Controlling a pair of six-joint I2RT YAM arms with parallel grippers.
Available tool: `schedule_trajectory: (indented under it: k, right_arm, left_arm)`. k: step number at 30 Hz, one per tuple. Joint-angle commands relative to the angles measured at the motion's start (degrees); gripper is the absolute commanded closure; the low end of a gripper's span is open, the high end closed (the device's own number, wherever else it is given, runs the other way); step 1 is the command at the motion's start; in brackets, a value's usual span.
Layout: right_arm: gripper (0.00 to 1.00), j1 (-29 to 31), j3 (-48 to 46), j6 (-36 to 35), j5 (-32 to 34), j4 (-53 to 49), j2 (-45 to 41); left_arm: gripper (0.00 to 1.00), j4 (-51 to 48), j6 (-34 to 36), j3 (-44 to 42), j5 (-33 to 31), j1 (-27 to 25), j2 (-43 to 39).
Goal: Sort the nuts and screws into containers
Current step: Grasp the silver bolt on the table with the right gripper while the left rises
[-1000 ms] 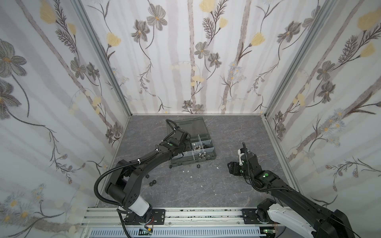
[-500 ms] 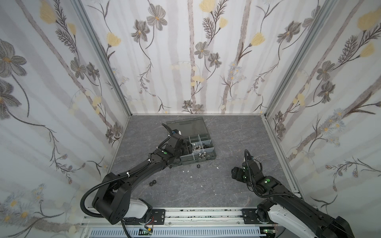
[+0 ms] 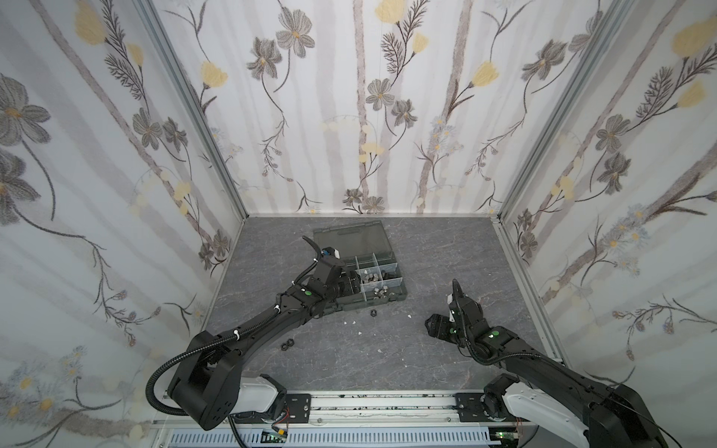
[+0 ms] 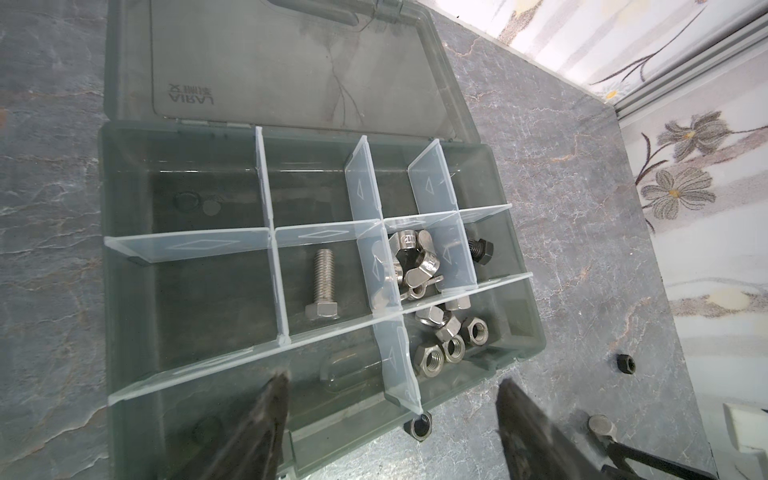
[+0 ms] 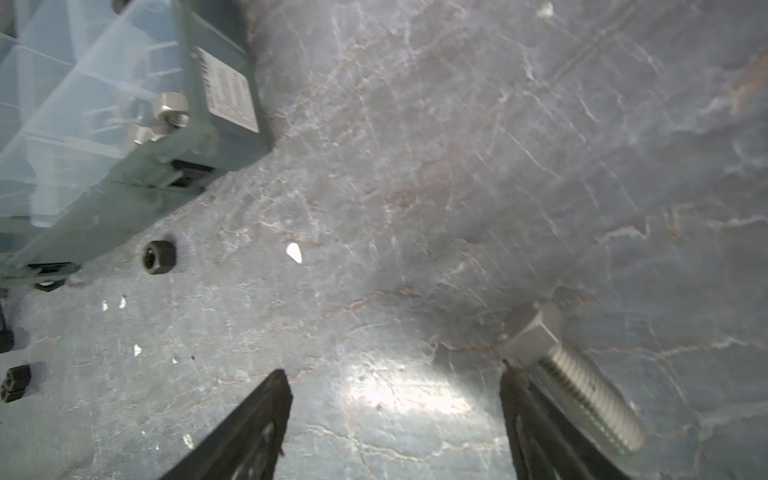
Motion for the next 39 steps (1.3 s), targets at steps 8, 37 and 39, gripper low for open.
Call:
schedule_trajectory:
  k: [8, 37, 39]
  right_arm:
    - [0.22, -2.3, 0.51, -3.58, 3.39, -3.68, -4.12]
    - [0.38, 1.65, -2.1, -3.71, 7.61, 1.39, 6.72]
    - [0.4, 2.22, -2.07, -3.05, 9.24, 1.27, 7.8]
  left_arm:
    - [0.21, 2.02, -0.33, -0.35, -0.42, 0.0, -0.46]
    - [0.2, 1.32, -1.26, -1.48, -0.75, 0.0, -1.12]
    - [0.2, 1.23, -1.34, -1.78, -0.82, -0.01, -1.27]
